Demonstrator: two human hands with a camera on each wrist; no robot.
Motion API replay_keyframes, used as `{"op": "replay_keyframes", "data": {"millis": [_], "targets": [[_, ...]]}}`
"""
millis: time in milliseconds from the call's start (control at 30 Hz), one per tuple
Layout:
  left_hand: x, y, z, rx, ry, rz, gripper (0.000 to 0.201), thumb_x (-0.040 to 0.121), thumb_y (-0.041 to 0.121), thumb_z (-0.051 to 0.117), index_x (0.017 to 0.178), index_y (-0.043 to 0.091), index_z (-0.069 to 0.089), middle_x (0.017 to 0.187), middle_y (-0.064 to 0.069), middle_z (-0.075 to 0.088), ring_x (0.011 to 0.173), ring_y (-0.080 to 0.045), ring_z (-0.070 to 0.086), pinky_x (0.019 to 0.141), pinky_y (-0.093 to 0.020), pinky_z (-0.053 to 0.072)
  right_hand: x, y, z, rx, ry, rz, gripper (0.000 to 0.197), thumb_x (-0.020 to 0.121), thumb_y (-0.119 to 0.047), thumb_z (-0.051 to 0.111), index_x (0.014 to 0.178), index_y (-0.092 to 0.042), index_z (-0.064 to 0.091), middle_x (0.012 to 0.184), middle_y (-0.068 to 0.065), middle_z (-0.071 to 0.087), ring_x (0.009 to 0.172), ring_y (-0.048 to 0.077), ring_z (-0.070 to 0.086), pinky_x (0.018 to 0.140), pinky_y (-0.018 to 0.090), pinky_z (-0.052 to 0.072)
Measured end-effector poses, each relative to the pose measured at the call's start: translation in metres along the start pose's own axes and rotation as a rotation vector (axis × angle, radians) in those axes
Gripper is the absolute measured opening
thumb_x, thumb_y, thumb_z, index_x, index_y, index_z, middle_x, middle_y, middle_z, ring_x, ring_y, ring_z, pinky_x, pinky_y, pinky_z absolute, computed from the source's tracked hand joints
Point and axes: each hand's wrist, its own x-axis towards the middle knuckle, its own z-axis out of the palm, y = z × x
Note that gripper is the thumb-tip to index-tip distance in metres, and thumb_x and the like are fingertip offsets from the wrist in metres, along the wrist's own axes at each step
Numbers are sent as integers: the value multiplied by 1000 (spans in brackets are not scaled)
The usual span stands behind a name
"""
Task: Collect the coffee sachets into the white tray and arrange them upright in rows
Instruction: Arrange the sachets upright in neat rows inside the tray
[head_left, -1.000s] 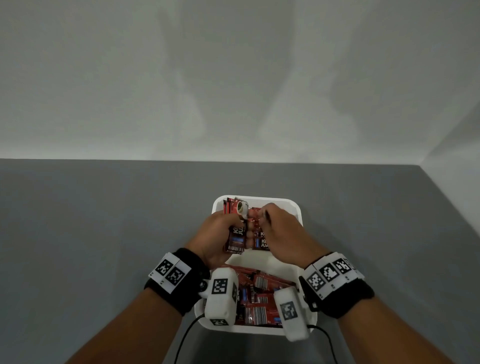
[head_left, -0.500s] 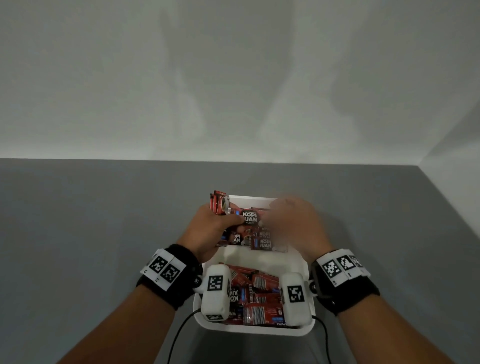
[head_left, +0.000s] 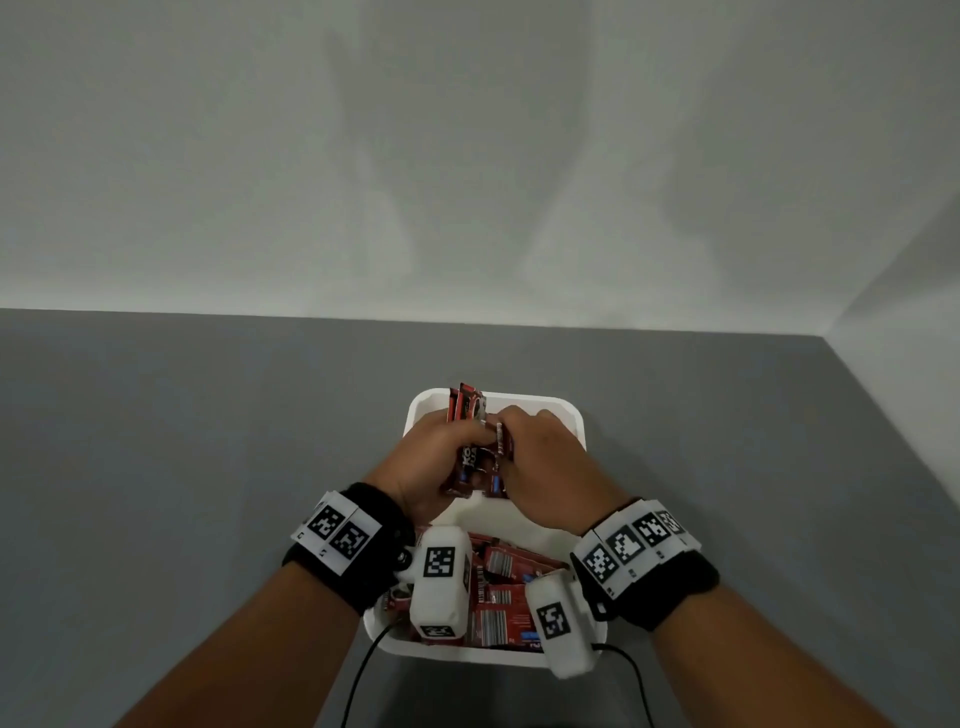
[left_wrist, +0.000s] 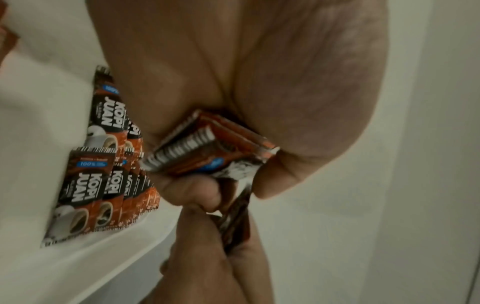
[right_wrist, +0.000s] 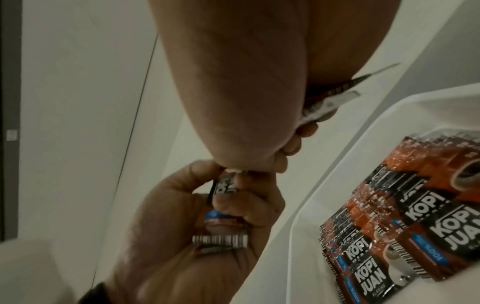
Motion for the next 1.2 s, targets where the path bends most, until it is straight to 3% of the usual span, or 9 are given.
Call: {"op": "replay_keyframes", "data": {"millis": [67, 167, 267, 400, 600, 733, 833, 1067, 1200], "targets": [[1, -2, -1, -164, -16, -42, 20, 78, 5, 53, 95, 0, 64, 85, -17, 62, 64, -22, 60, 53, -29, 50, -1, 5, -6, 69, -3, 45, 9, 100, -15, 47, 95, -14, 54, 84, -1, 58, 78, 19, 54, 66, 31, 42], [1, -5, 0, -124, -22, -41, 26, 97, 4, 47, 112, -4, 66, 96, -21, 69, 77, -28, 71, 66, -38, 60, 1, 14, -17, 253, 113, 147, 29, 106, -26, 46, 78, -21, 52, 73, -8, 55, 65, 7, 53, 62, 21, 39], [1, -6, 4, 27, -58, -9, 17, 103, 10, 53, 110, 4, 68, 94, -17, 73, 71, -24, 71, 58, -32, 58, 3, 18, -26, 599, 219, 247, 15, 96, -36, 65, 91, -23, 69, 83, -2, 72, 78, 14, 70, 73, 30, 55], [3, -6, 3, 145, -51, 38, 15, 98, 6, 61, 111, 0, 66, 90, -16, 72, 66, -21, 68, 47, -24, 48, 5, 18, -35, 906, 224, 285, 17, 88, -7, 74, 105, -10, 69, 70, 0, 73, 66, 11, 72, 68, 28, 57], [6, 1, -14, 72, 133, 130, 18, 87, -11, 65, 98, 2, 59, 75, -13, 63, 60, -21, 64, 45, -25, 45, 7, 23, -29, 674, 272, 314, 17, 81, -13, 81, 93, -19, 71, 75, -3, 62, 67, 9, 59, 66, 29, 52], [7, 4, -22, 161, 121, 148, 17, 84, -10, 71, 89, 3, 60, 70, -13, 63, 54, -19, 62, 47, -27, 44, 3, 12, -30, 456, 278, 117, 25, 72, -23, 86, 81, -21, 63, 74, -5, 63, 59, 8, 53, 58, 28, 49], [8, 5, -21, 183, 17, 175, 18, 81, -5, 77, 92, -11, 63, 87, -31, 68, 75, -34, 70, 70, -40, 59, 3, 3, -22, 177, 119, -53, 35, 68, -38, 85, 90, -26, 61, 83, -10, 62, 78, 9, 55, 63, 26, 47], [1, 6, -14, -15, -26, 84, 17, 93, -3, 51, 95, 0, 67, 88, -20, 67, 70, -25, 67, 52, -27, 47, 14, -4, -3, -230, 73, -69, 20, 91, -27, 66, 99, -19, 50, 99, 1, 65, 92, 25, 59, 78, 36, 43], [0, 7, -21, -211, 18, -13, 31, 92, -2, 38, 107, -2, 65, 93, -19, 63, 77, -25, 64, 60, -34, 59, 17, 6, -7, 3, 100, 38, 27, 103, -29, 49, 77, -26, 44, 71, -11, 52, 66, 11, 50, 65, 31, 36]]}}
